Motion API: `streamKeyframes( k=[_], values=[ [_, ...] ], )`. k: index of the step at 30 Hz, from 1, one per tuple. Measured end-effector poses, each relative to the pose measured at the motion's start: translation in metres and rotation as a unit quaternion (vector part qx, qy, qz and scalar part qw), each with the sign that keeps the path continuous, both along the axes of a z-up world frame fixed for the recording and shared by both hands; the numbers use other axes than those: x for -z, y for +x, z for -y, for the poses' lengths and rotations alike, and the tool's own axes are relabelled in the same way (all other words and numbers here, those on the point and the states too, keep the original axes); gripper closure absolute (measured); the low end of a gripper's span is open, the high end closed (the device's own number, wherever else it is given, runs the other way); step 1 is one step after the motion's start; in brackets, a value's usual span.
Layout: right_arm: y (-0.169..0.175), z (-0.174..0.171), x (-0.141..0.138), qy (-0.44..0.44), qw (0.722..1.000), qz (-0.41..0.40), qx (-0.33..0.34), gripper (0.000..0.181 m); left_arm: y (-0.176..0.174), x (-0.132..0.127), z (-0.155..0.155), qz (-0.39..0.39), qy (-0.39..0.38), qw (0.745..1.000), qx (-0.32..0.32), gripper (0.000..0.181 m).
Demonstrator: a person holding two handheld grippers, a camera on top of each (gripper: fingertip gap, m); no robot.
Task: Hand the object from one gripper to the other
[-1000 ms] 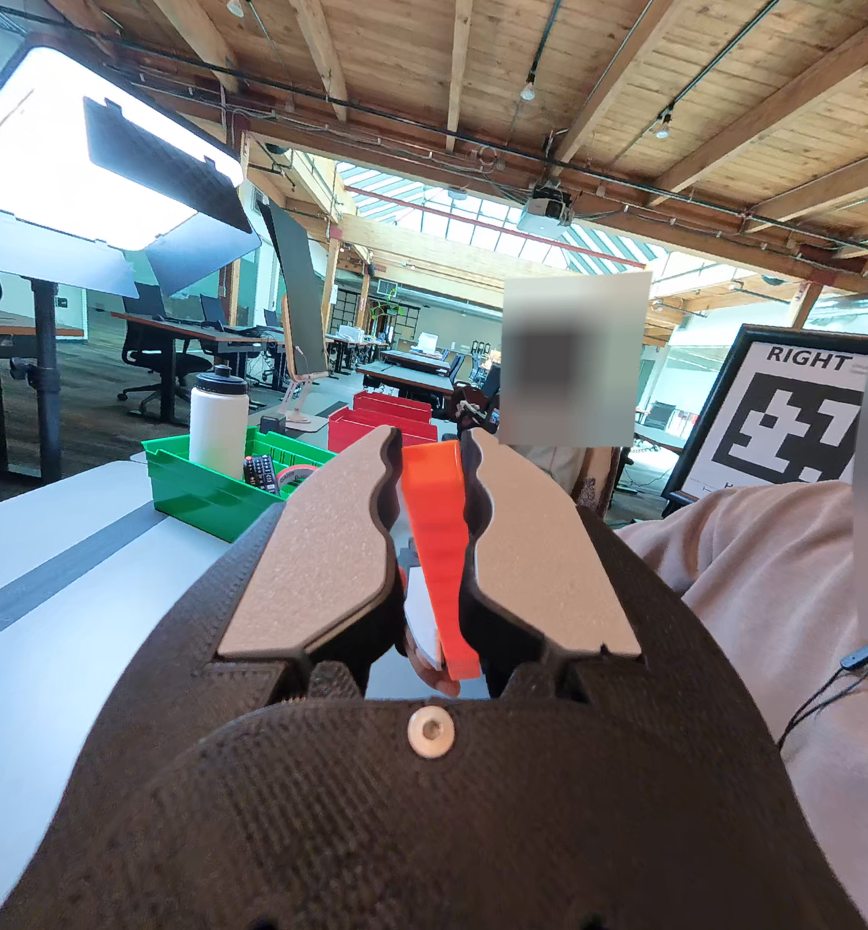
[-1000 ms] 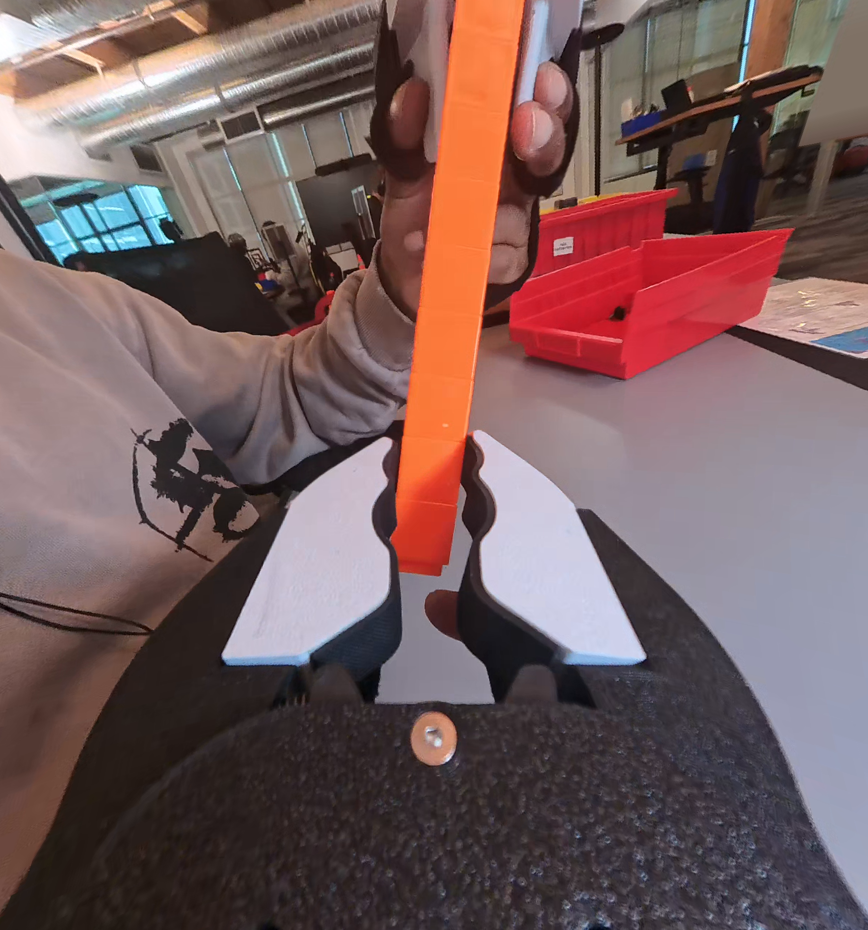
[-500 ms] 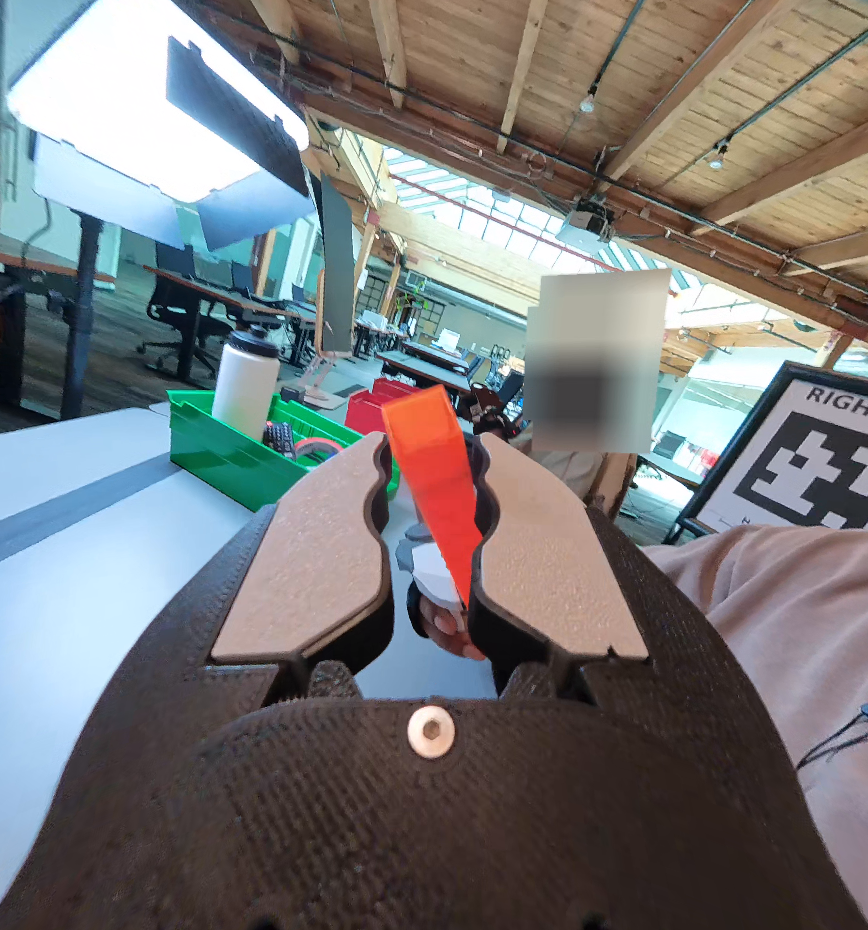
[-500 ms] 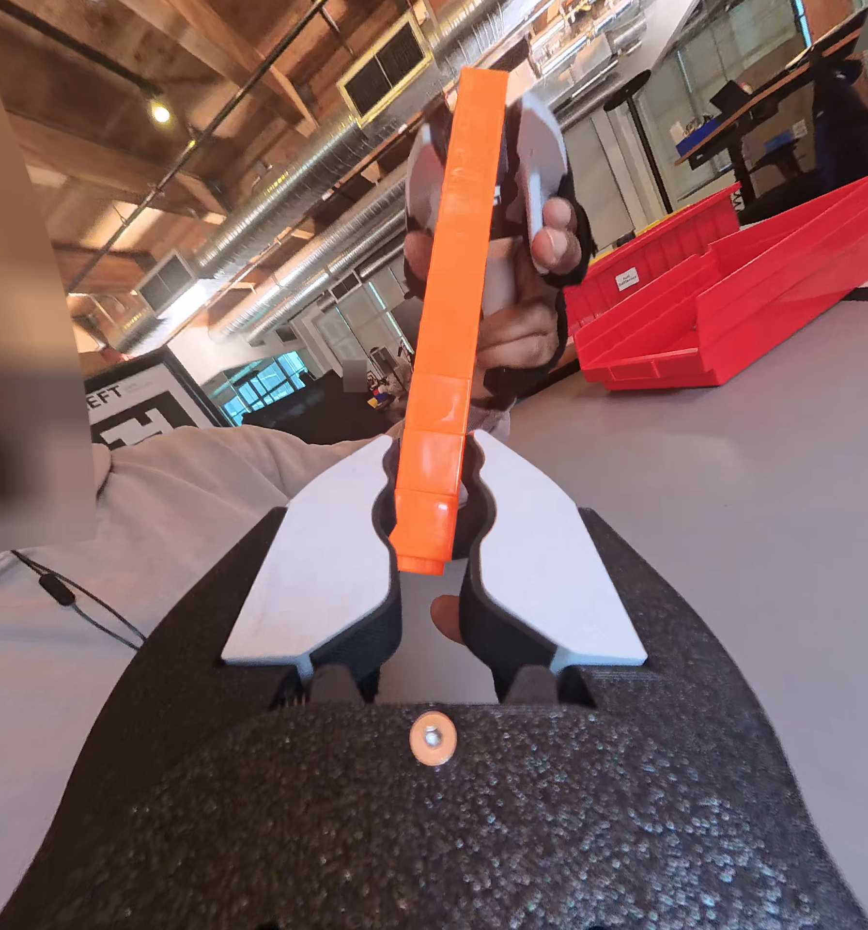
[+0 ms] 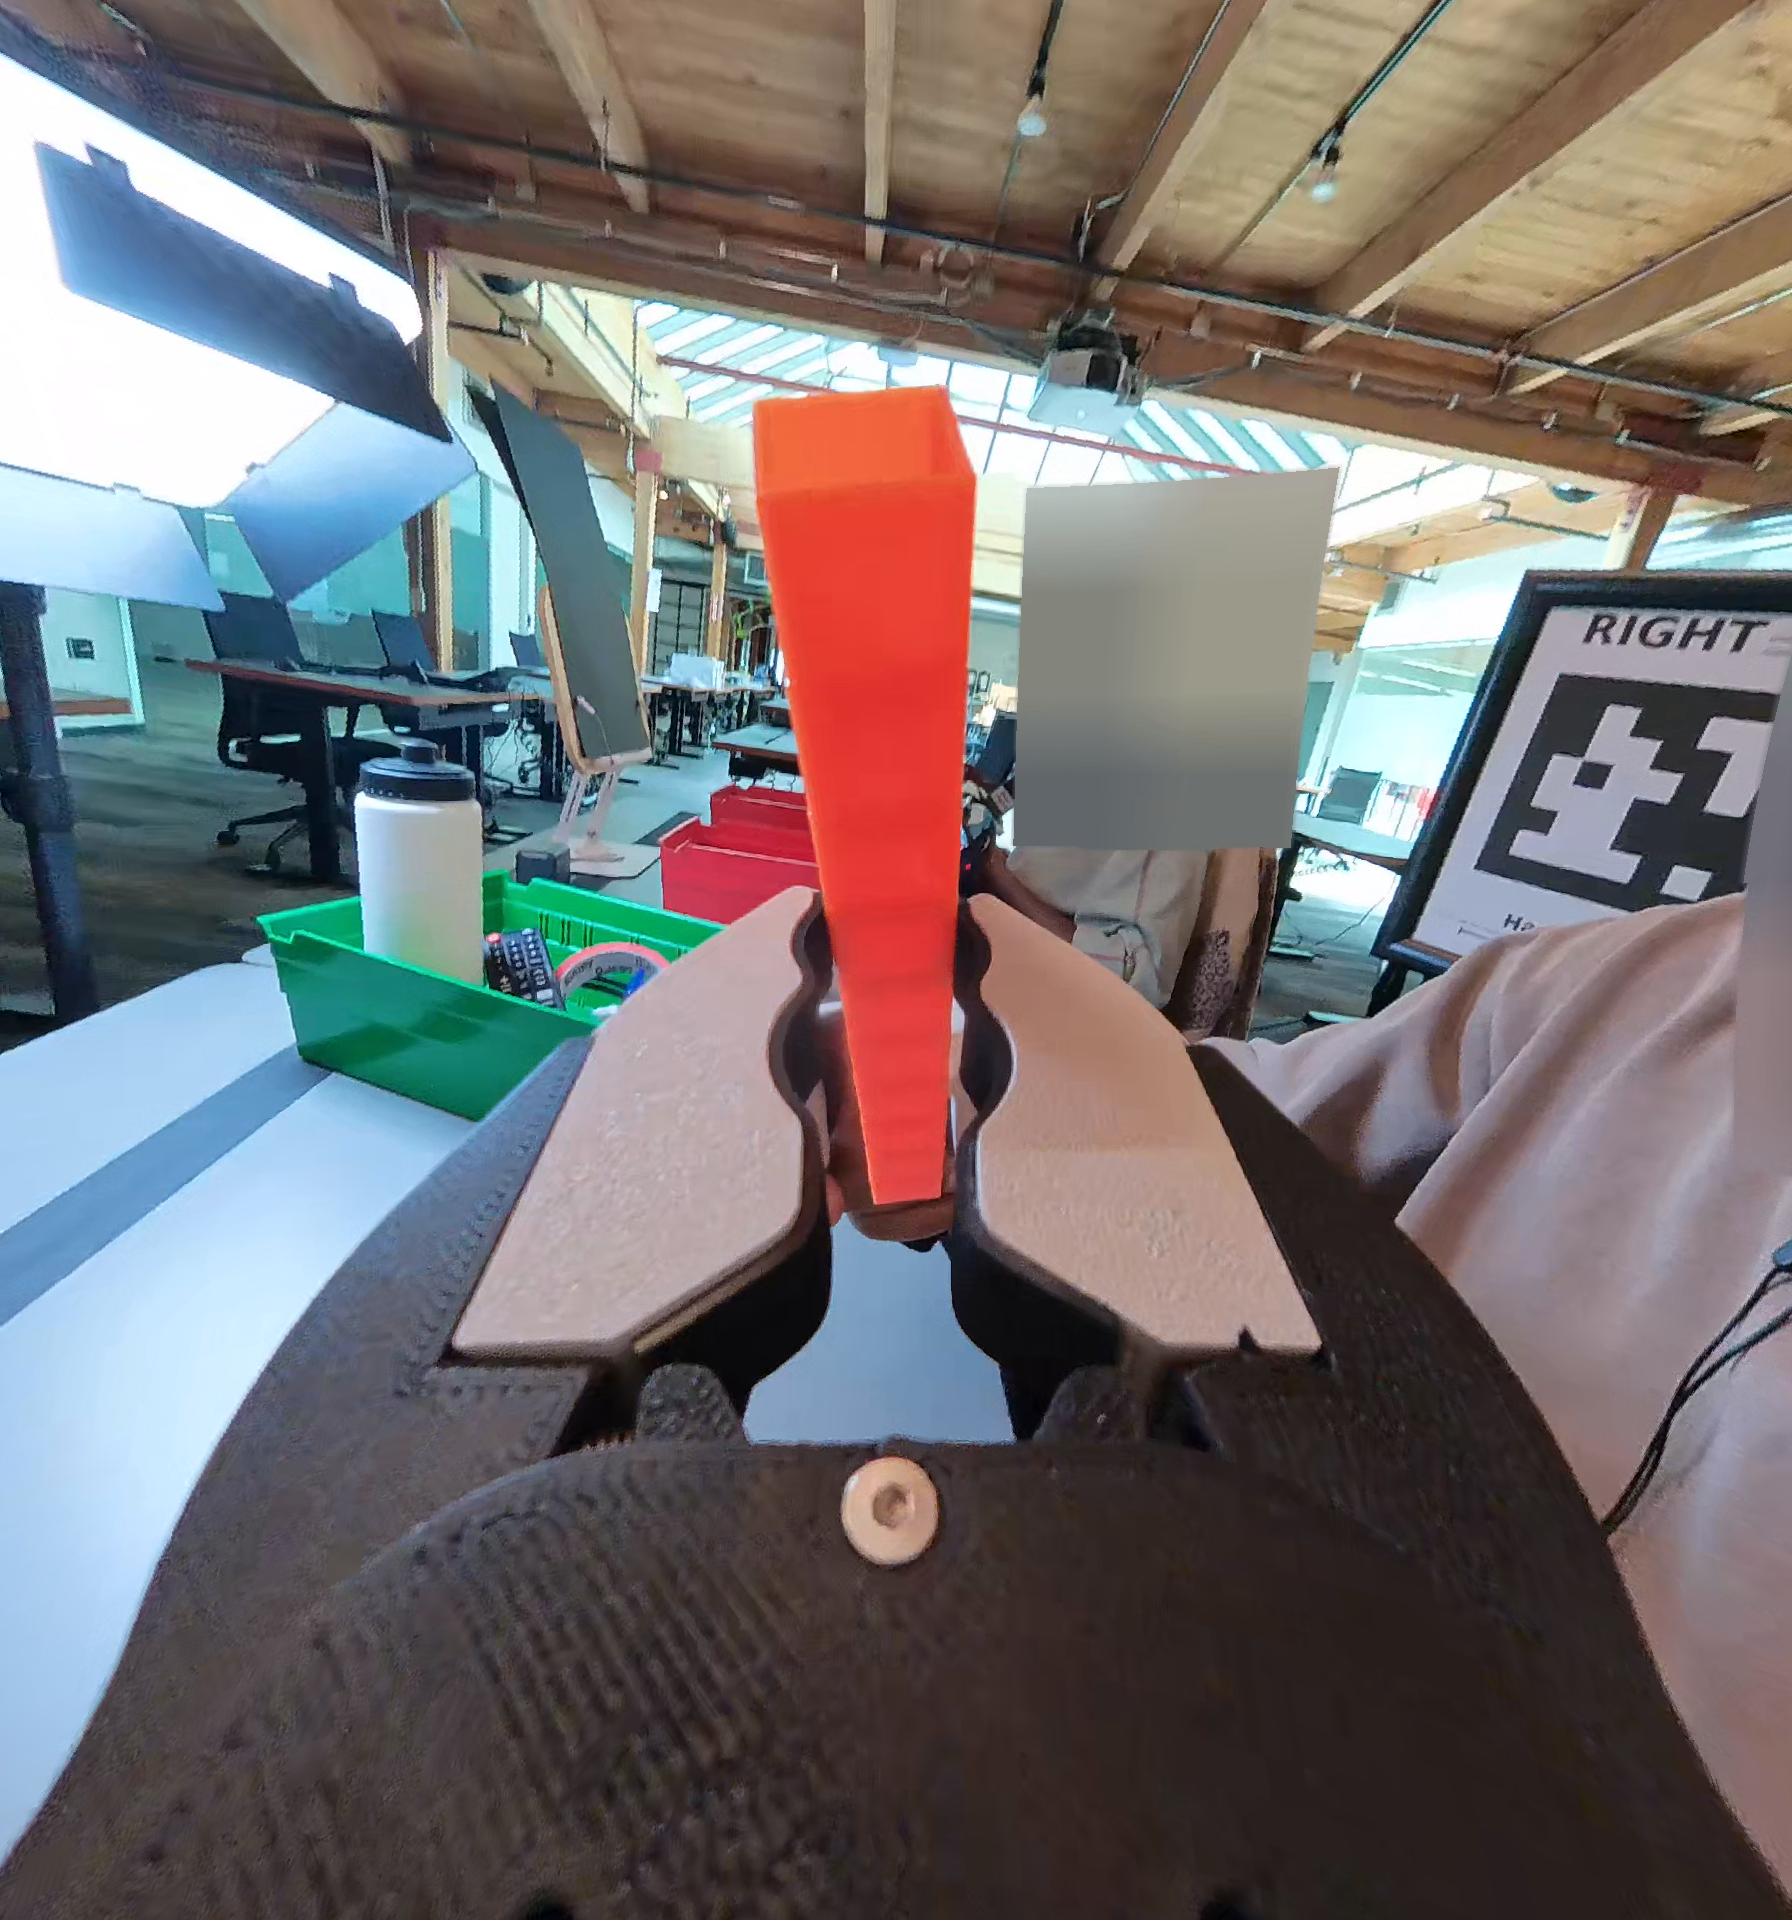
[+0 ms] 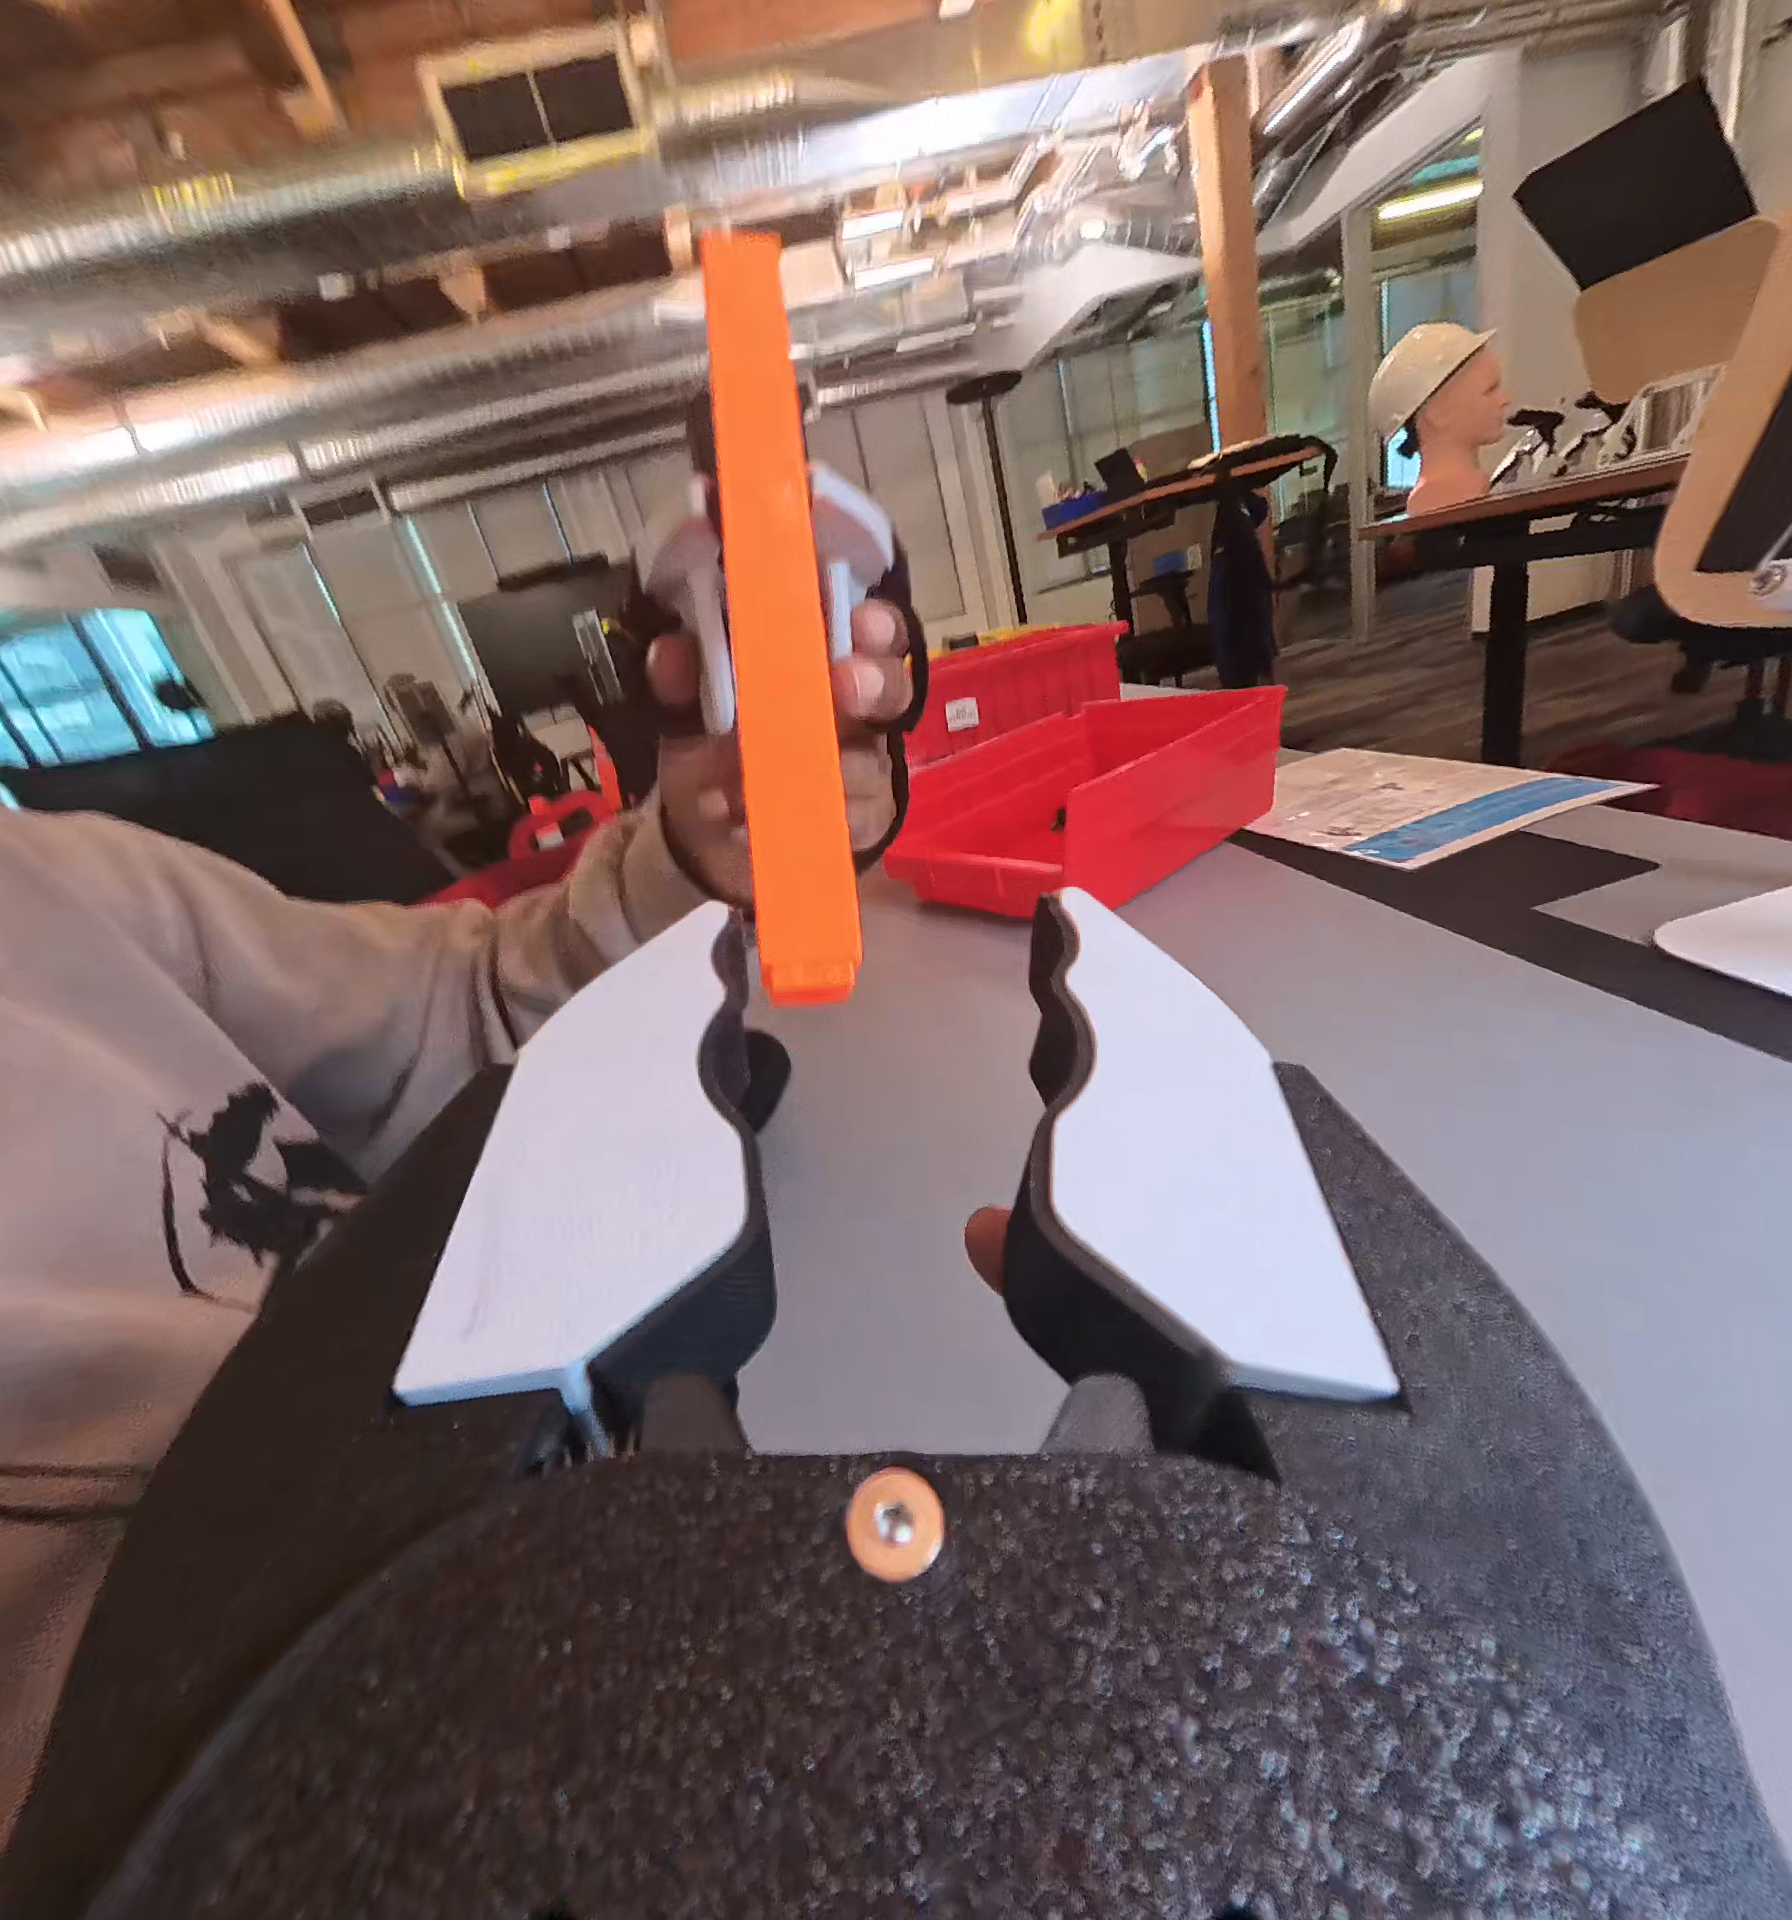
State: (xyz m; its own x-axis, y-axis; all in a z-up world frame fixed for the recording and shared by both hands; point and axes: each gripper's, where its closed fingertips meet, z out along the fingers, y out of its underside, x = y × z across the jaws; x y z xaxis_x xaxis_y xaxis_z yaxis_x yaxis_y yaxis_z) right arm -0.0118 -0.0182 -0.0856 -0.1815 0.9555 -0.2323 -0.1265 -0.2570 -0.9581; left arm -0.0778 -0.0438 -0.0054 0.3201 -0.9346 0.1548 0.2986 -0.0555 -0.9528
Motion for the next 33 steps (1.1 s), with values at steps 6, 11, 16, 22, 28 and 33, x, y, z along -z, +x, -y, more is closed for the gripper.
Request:
streamKeyframes(
  k=[6,11,16,22,28,33],
  values=[
    [-0.014,0.031,0.007,0.037,0.999,0.023,-0.031,0.152,0.003,0.000,0.007,0.010,0.009,1.000,0.028,0.159],
    [-0.013,0.040,0.007,0.091,0.995,0.042,-0.024,0.160,0.020,0.005,0.018,-0.012,0.019,0.998,0.055,0.159],
    [-0.016,0.040,0.012,0.168,0.984,0.053,0.016,0.160,0.022,0.007,0.023,-0.026,0.037,0.997,0.061,0.158],
    [0.009,0.001,-0.009,0.450,0.862,0.042,0.230,0.159,0.025,0.007,0.045,-0.058,-0.012,0.985,0.161,0.123],
    [0.039,-0.001,-0.038,0.658,0.679,0.007,0.325,0.159,-0.010,-0.001,0.075,-0.031,-0.039,0.954,0.294,0.117],
    [0.026,0.002,-0.009,0.761,0.579,0.058,0.288,0.159,-0.018,0.037,0.038,-0.045,-0.189,0.939,0.283,0.130]
  ],
)
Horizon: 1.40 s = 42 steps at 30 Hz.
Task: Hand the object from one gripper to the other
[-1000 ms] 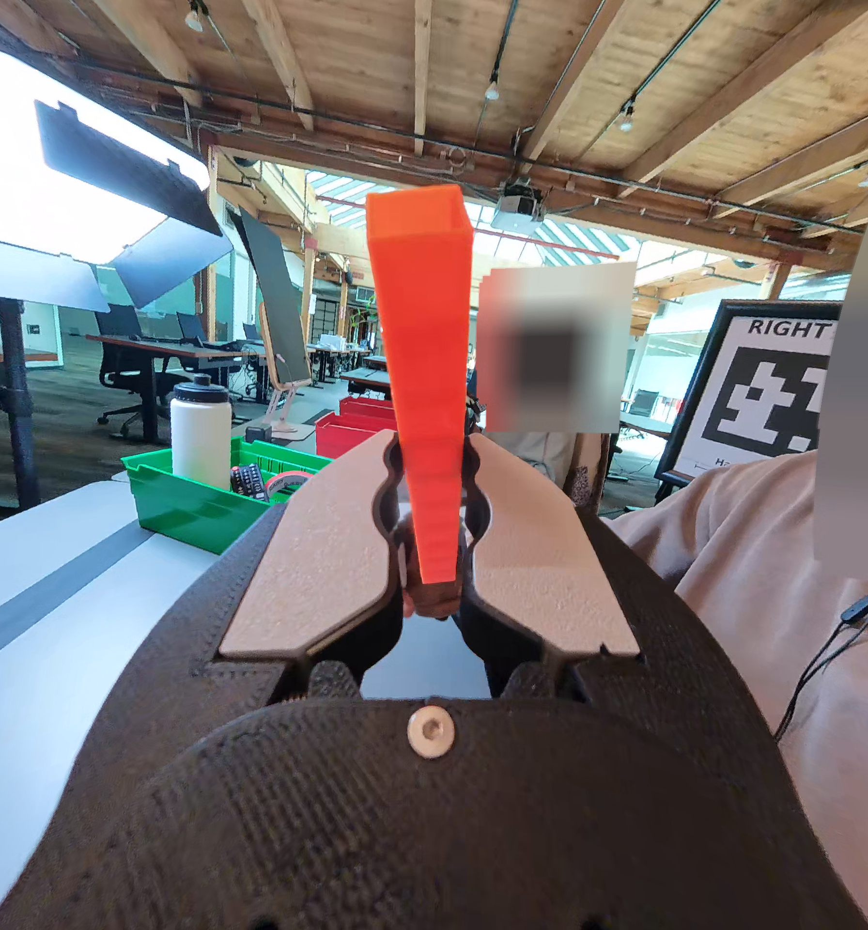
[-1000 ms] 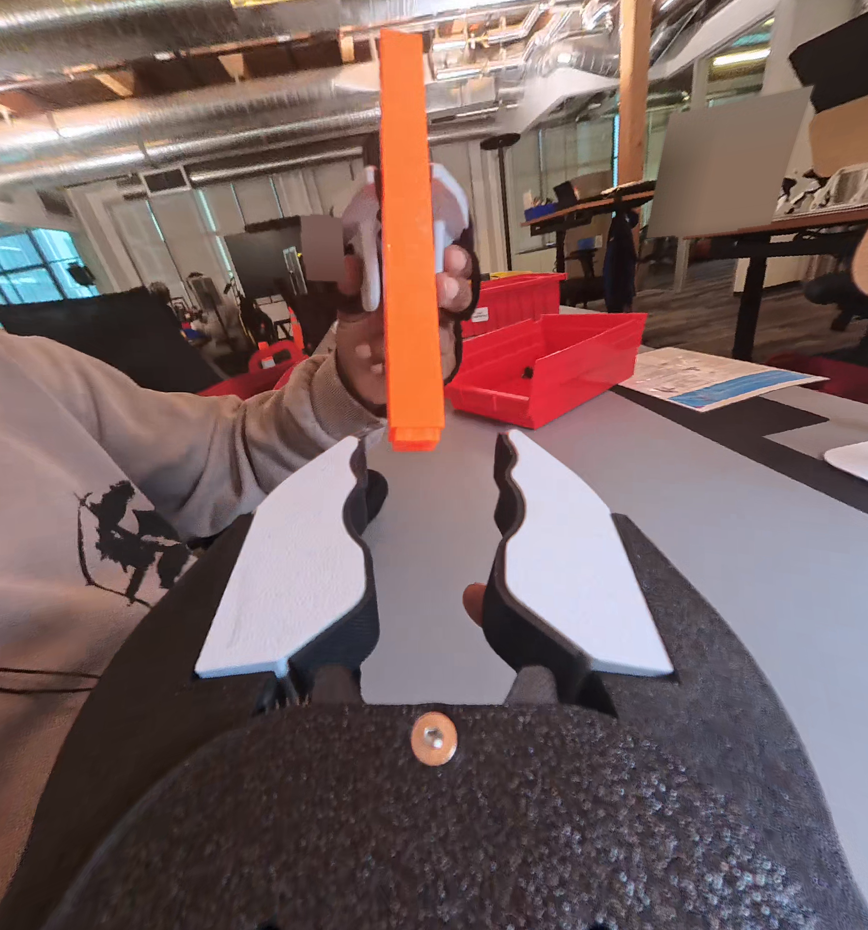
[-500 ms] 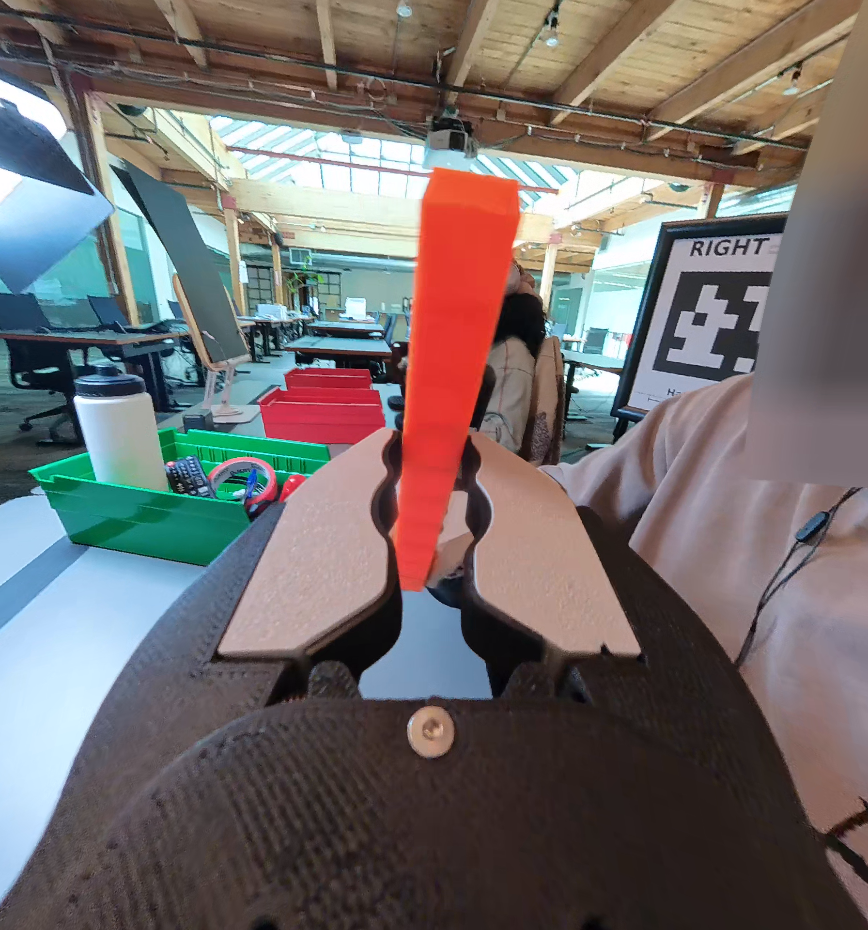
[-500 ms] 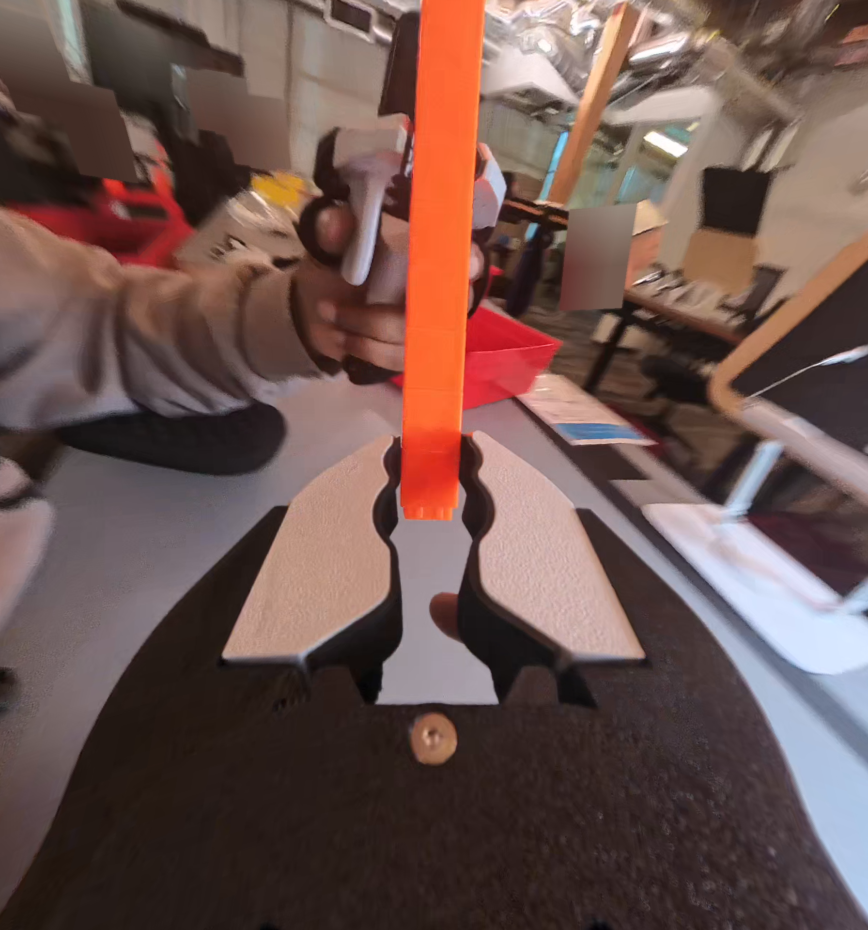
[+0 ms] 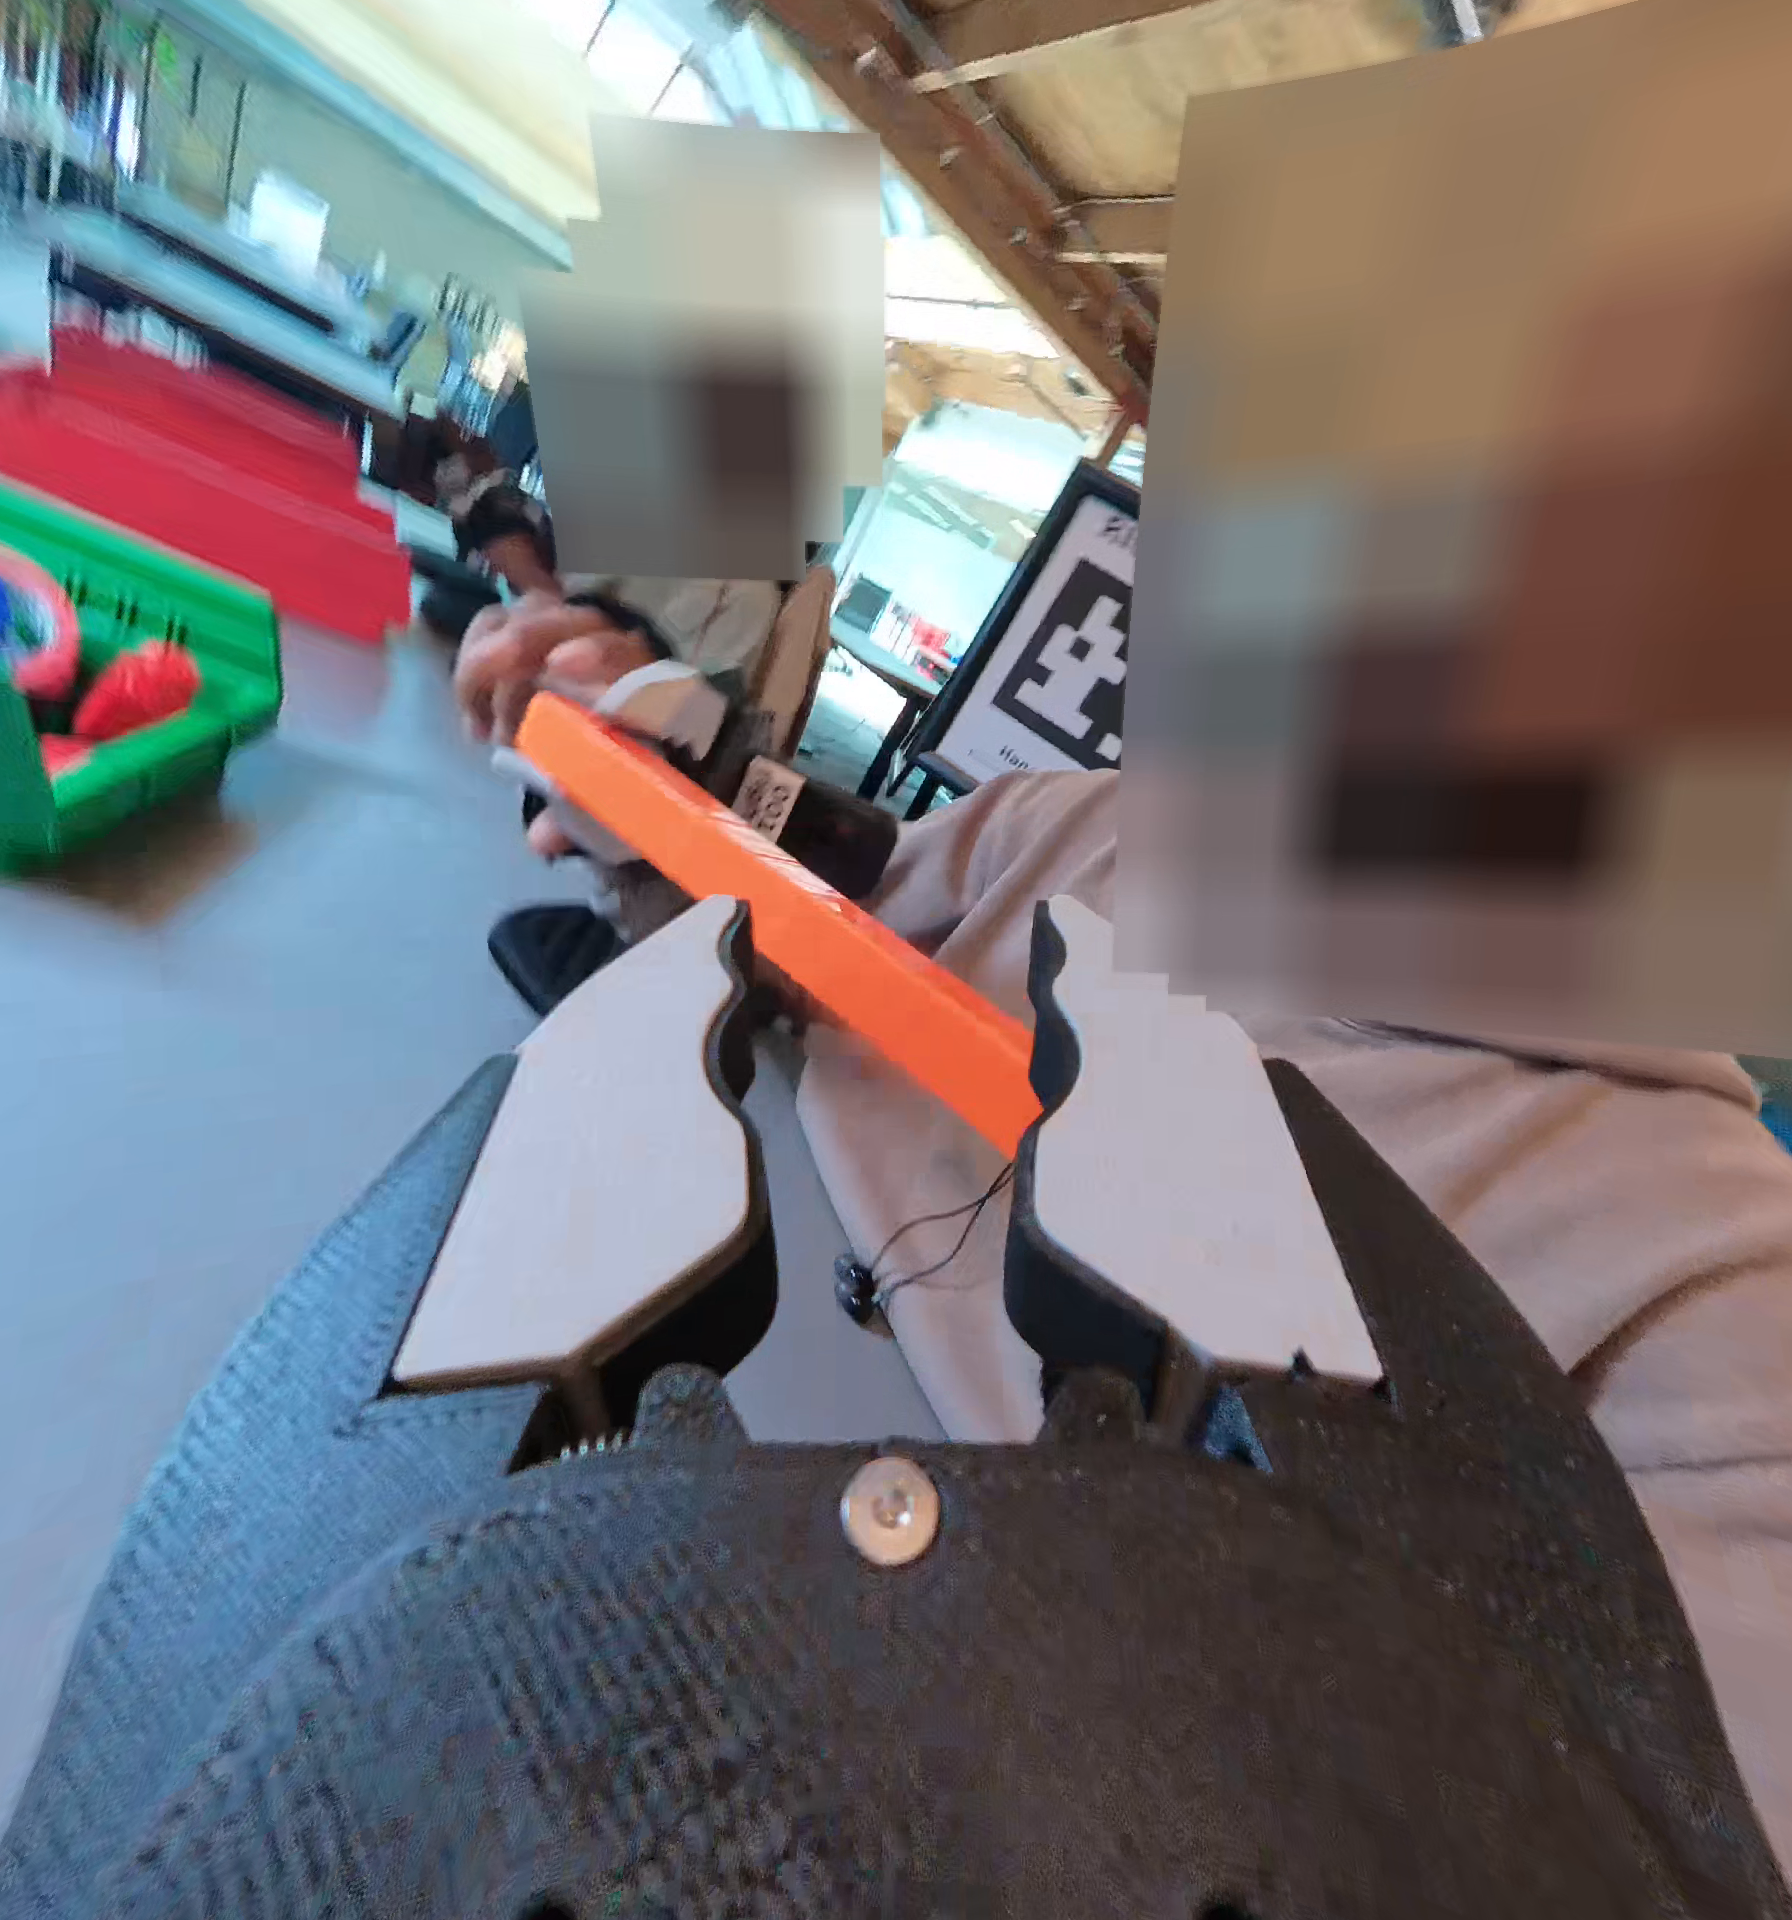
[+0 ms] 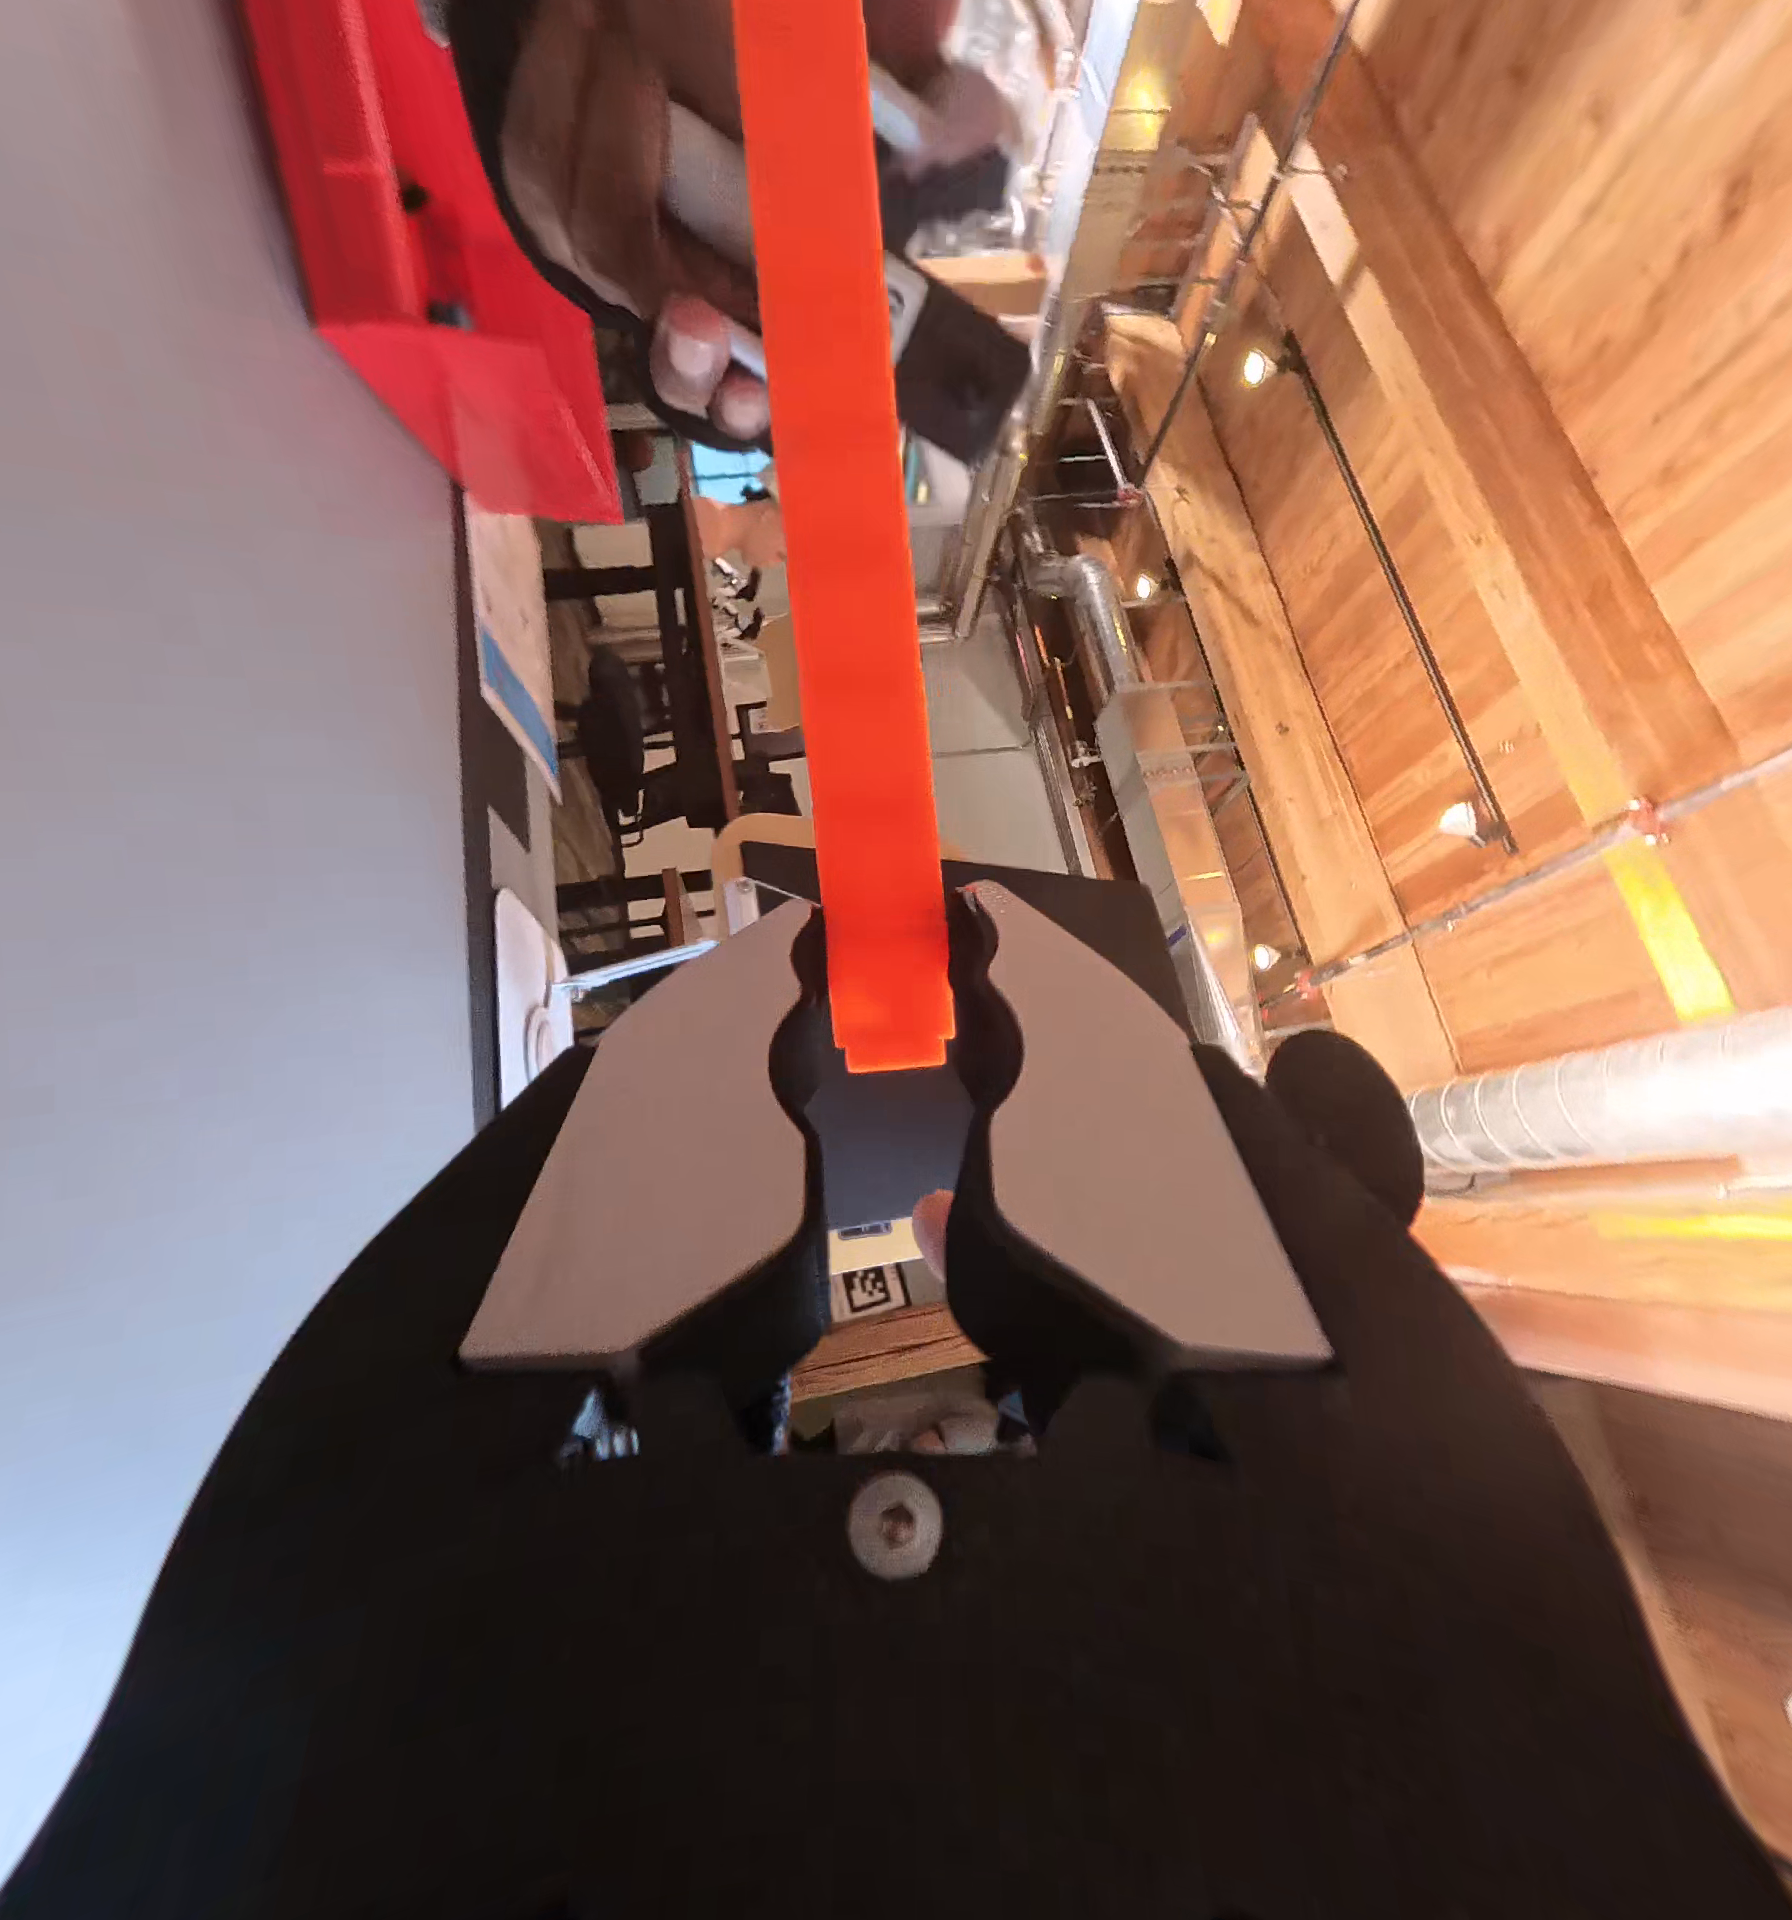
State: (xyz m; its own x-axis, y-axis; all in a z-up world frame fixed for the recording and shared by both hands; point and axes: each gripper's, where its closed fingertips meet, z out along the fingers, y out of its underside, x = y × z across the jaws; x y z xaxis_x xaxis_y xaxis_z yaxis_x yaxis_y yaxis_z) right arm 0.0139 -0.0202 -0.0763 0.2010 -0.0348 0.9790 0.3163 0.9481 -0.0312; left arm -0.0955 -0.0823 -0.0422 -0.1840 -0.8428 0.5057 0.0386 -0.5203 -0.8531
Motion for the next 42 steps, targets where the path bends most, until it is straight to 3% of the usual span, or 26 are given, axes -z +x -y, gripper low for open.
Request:
streamKeyframes(
  k=[5,9,12,16,19,21,23,24,27,29,31,35,37,38,42],
  values=[
    [-0.028,0.005,0.049,0.021,0.996,0.087,-0.010,0.159,0.047,0.074,0.000,-0.090,-0.118,0.985,0.086,0.124],
    [-0.040,0.015,0.072,0.038,0.993,0.112,-0.026,0.159,0.071,0.122,0.006,-0.157,-0.174,0.964,0.123,0.142],
    [-0.041,0.012,0.073,0.041,0.993,0.109,-0.017,0.158,0.080,0.125,0.013,-0.144,-0.184,0.961,0.145,0.152],
    [-0.035,0.001,0.053,0.027,0.998,0.059,0.003,0.154,0.086,0.117,0.000,-0.134,-0.142,0.976,0.096,0.155],
    [-0.021,-0.005,0.025,-0.052,0.999,0.001,-0.002,0.133,0.078,0.108,-0.017,-0.134,-0.083,0.987,0.031,0.159],
    [-0.013,-0.010,0.011,-0.176,0.983,-0.035,-0.026,0.132,0.066,0.096,-0.034,-0.123,-0.042,0.991,-0.036,0.159],
    [-0.010,-0.016,0.009,-0.337,0.937,-0.060,-0.068,0.135,0.054,0.084,-0.049,-0.120,0.019,0.987,-0.105,0.159],
    [-0.011,-0.018,0.011,-0.423,0.899,-0.065,-0.094,0.135,0.049,0.076,-0.054,-0.114,0.050,0.983,-0.136,0.159],
    [-0.019,-0.014,0.020,-0.641,0.743,-0.064,-0.182,0.129,0.037,0.046,-0.061,-0.079,0.135,0.963,-0.219,0.159],
    [-0.028,-0.009,0.029,-0.712,0.666,-0.054,-0.215,0.124,0.035,0.025,-0.057,-0.034,0.176,0.952,-0.249,0.159],
    [-0.040,0.003,0.040,-0.740,0.633,-0.034,-0.227,0.120,0.036,0.011,-0.053,0.003,0.198,0.941,-0.275,0.159],
    [-0.065,0.035,0.059,-0.739,0.635,0.016,-0.223,0.117,0.049,-0.003,-0.038,0.070,0.216,0.934,-0.275,0.159],
    [-0.071,0.040,0.063,-0.726,0.654,0.026,-0.211,0.133,0.057,-0.004,-0.030,0.087,0.218,0.937,-0.260,0.159],
    [-0.071,0.039,0.064,-0.711,0.672,0.029,-0.203,0.152,0.060,-0.002,-0.028,0.085,0.220,0.938,-0.256,0.159],
    [-0.055,0.012,0.058,-0.614,0.777,0.016,-0.139,0.158,0.051,0.000,-0.033,0.051,0.215,0.943,-0.250,0.158]
  ],
)
